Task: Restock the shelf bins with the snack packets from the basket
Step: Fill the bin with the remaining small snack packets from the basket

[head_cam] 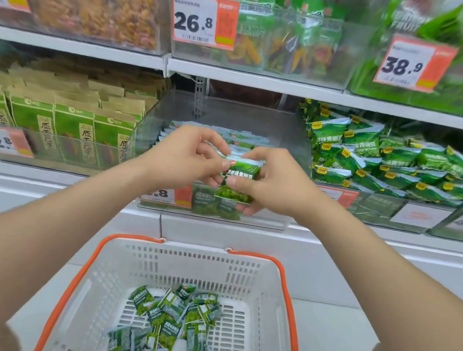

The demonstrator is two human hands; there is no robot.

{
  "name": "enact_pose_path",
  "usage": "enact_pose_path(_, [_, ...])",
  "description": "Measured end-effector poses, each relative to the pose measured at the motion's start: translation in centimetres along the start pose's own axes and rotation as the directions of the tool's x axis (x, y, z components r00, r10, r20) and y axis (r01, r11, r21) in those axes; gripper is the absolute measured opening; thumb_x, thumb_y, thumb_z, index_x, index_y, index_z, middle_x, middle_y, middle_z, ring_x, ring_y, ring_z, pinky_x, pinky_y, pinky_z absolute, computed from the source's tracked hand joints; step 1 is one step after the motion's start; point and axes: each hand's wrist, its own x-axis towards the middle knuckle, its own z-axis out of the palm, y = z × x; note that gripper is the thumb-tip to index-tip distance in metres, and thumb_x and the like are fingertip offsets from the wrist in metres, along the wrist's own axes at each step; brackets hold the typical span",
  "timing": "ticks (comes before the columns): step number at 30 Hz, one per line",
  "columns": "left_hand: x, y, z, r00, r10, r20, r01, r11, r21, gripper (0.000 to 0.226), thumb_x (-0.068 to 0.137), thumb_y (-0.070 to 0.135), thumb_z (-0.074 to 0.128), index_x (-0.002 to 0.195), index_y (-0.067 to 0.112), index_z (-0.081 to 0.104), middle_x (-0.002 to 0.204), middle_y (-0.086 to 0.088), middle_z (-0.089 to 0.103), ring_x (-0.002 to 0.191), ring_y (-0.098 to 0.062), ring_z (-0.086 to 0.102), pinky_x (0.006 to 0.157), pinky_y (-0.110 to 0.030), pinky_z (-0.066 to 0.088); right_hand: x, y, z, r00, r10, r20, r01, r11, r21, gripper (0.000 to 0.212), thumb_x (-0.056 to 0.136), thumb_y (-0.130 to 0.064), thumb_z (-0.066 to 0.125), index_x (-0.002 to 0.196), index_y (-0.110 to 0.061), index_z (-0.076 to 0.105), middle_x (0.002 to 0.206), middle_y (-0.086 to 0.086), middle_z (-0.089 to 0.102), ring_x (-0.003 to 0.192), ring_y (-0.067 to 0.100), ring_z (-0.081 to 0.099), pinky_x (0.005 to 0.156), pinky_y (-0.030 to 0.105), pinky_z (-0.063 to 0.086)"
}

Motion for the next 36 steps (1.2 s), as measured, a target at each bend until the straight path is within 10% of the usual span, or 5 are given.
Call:
enact_pose_path(6, [1.9, -1.5, -0.1, 0.978, 0.196, 0.067, -0.19, 0.722, 0.665, 0.026, 0.1, 0.036, 0.062, 0.12, 0.02, 0.068, 0.117, 0.004, 0.071, 0.108, -0.018, 0.066, 0.096, -0.035, 0.051, 3.9, 1.3, -0.7, 0.921, -0.145, -0.361, -0.01, 0.918, -0.397, 0.044, 0.093, -0.023, 0.074, 0.126, -0.023, 0.045, 0.103, 0.008, 0.055, 0.103, 0.027, 0.048, 0.082, 0.042, 0.046])
enact_pose_path(19, [5.1, -4.1, 1.2, 0.954, -0.034, 0.298, -0.23, 0.556, 0.799, 0.059, 0.107, 0.05, 0.029, 0.156, 0.019, 0.038, 0.174, -0.006, 0.014, 0.159, -0.024, 0.016, 0.125, -0.049, 0.022, 13.1, 5.7, 0.0, 0.935, 0.191, -0.297, -0.336, 0.745, -0.577, 0.044, 0.093, 0.0, 0.066, 0.133, 0.001, 0.047, 0.133, 0.027, 0.053, 0.118, 0.042, 0.058, 0.081, 0.039, 0.046])
enact_pose_path(25, [5.4, -4.3, 1.0, 0.937, -0.086, 0.338, -0.211, 0.63, 0.747, 0.081, 0.09, 0.058, 0.018, 0.158, 0.019, 0.035, 0.168, -0.007, 0.027, 0.154, -0.029, 0.026, 0.121, -0.049, 0.03, 14.3, 5.7, 0.4, 0.917, 0.042, -0.396, -0.334, 0.623, -0.707, 0.078, 0.093, -0.004, 0.073, 0.152, -0.002, 0.024, 0.129, 0.024, 0.058, 0.12, 0.046, 0.061, 0.084, 0.047, 0.052])
enact_pose_path(30, [5.6, -4.9, 1.0, 0.943, -0.048, 0.33, -0.237, 0.601, 0.763, 0.08, 0.091, 0.063, 0.013, 0.147, 0.017, 0.046, 0.153, -0.009, 0.043, 0.14, -0.031, 0.042, 0.113, -0.051, 0.039, 14.2, 6.0, 0.4, 0.956, 0.092, -0.278, -0.276, 0.596, -0.754, 0.016, 0.091, 0.0, 0.067, 0.093, -0.008, 0.054, 0.095, 0.015, 0.051, 0.096, 0.041, 0.06, 0.071, 0.038, 0.044])
enact_pose_path(36, [4.5, -4.2, 1.8, 0.96, 0.195, 0.201, -0.264, 0.394, 0.88, 0.053, 0.104, 0.053, 0.023, 0.125, 0.019, 0.058, 0.12, -0.002, 0.062, 0.111, -0.028, 0.06, 0.092, -0.046, 0.05, 12.4, 4.8, -0.5, 0.972, 0.232, -0.025, -0.171, 0.637, -0.751, 0.031, 0.095, -0.004, 0.051, 0.07, -0.012, 0.034, 0.075, 0.009, 0.039, 0.068, 0.028, 0.045, 0.05, 0.033, 0.029])
